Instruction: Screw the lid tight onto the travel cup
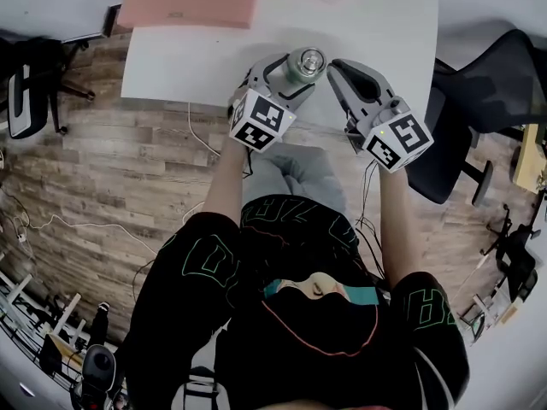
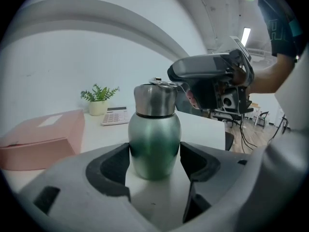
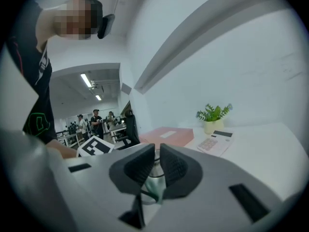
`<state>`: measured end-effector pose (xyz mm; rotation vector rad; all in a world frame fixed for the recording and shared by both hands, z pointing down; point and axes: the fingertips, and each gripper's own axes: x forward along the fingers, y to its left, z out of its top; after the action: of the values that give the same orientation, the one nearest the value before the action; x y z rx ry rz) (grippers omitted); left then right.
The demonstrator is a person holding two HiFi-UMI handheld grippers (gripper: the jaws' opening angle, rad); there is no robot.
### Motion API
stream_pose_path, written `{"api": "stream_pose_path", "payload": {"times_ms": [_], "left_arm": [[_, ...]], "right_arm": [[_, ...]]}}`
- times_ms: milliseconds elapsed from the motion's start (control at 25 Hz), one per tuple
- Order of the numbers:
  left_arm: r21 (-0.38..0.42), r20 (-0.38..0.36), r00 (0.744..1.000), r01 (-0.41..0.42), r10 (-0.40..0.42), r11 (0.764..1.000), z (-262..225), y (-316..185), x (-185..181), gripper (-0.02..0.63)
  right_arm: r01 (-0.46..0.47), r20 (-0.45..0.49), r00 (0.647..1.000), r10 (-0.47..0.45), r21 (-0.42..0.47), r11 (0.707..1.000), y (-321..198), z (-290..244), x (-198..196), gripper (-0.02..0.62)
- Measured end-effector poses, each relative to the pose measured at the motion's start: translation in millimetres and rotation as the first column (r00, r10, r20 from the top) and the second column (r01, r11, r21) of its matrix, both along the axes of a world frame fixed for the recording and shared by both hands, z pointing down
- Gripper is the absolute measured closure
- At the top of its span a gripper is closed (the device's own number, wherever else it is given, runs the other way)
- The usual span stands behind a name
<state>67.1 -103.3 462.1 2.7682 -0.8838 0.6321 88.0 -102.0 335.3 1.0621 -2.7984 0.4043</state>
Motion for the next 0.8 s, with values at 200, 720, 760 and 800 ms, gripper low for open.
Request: {"api": "stream_pose_path", "payload": {"times_ms": [200, 720, 760, 800], "left_arm": [[0.011, 0.070, 0.997, -0.030, 0.029, 1.000, -11, 5, -4, 0.287], [-0.008, 0.213, 0.976, -0.054, 0.054, 0.999, -41, 11, -32, 0.460], [-0.010, 0.216, 0.975, -0.042, 0.043, 0.999, -43, 9, -36, 0.485], [-0.009, 0.217, 0.976, -0.029, 0.030, 1.000, -47, 7, -41, 0.491]], "right_arm": [[-0.051, -0.020, 0.999, 0.051, 0.012, 0.999, -11, -10, 13, 0.591], [-0.120, -0.056, 0.991, 0.121, 0.021, 0.993, -34, -26, 24, 0.591], [-0.123, -0.054, 0.991, 0.124, 0.023, 0.992, -36, -29, 24, 0.591], [-0.125, -0.052, 0.991, 0.126, 0.028, 0.992, -37, -32, 23, 0.591]]}}
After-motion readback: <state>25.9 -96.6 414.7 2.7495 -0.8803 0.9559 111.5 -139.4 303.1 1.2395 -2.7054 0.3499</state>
